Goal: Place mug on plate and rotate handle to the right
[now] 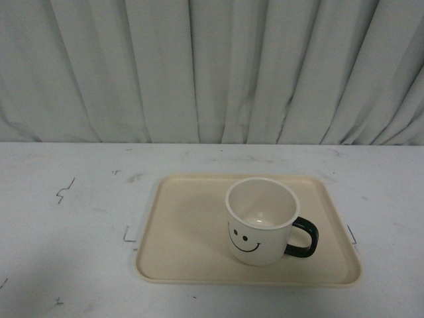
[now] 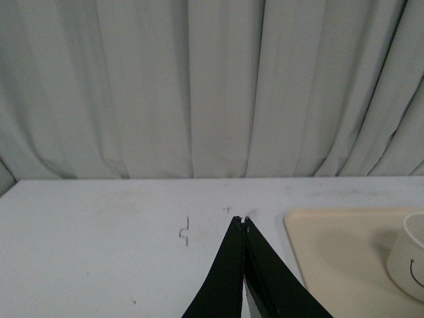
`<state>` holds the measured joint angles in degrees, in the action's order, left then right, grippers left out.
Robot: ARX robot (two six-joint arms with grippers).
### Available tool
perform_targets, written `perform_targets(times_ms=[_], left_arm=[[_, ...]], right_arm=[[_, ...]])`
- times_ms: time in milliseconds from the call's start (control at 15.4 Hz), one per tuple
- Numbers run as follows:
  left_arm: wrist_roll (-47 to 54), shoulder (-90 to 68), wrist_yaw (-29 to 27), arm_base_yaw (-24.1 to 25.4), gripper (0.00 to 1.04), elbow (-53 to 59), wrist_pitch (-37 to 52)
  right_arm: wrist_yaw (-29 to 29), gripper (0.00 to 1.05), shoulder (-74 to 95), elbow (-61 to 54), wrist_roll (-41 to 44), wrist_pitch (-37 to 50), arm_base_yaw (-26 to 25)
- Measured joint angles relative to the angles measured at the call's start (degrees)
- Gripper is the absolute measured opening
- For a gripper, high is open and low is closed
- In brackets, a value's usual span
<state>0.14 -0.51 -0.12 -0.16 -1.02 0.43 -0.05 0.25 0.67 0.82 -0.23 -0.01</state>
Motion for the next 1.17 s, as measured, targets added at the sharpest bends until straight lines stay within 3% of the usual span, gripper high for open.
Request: perform_targets(times_ms=[130, 519, 584, 779, 909, 974, 1039, 1169], left_arm=[[-0.09, 0.02, 0.09, 0.0, 0.07, 0.37, -0.5], [-0.09, 0.02, 0.11, 0.0, 0.92, 0.37, -0.66], [-0.04, 0.02, 0.11, 0.0, 1.0, 0.37, -0.63], [-0.09, 0.02, 0.11, 0.0, 0.98, 0.37, -0.66], [-0.09, 0.02, 0.11, 0.0, 0.98, 0.37, -0.63], [-0.09, 0.02, 0.11, 0.0, 0.98, 0.37, -0.63], [-0.07, 0.02, 0.11, 0.0, 0.98, 0.37, -0.63], [-0.07, 0.02, 0.11, 0.0, 0.98, 0.37, -0.63]], right_arm=[[0.02, 0.98, 0.0, 0.0, -0.02, 0.0, 0.0], [0.02, 0.98, 0.0, 0.0, -0.02, 0.0, 0.0], [0.02, 0.98, 0.0, 0.0, -0.02, 0.02, 0.0], [0.0, 0.98, 0.04, 0.0, -0.02, 0.22, 0.0], [-1.22, 0.98, 25.64, 7.21, 0.04, 22.99, 4.11], [-1.81, 0.98, 32.37, 10.47, 0.11, 26.67, 5.11], [-2.36, 0.98, 35.52, 12.26, 0.26, 27.54, 5.75], [-8.0, 0.98, 54.84, 24.74, 3.15, 21.14, 8.0]])
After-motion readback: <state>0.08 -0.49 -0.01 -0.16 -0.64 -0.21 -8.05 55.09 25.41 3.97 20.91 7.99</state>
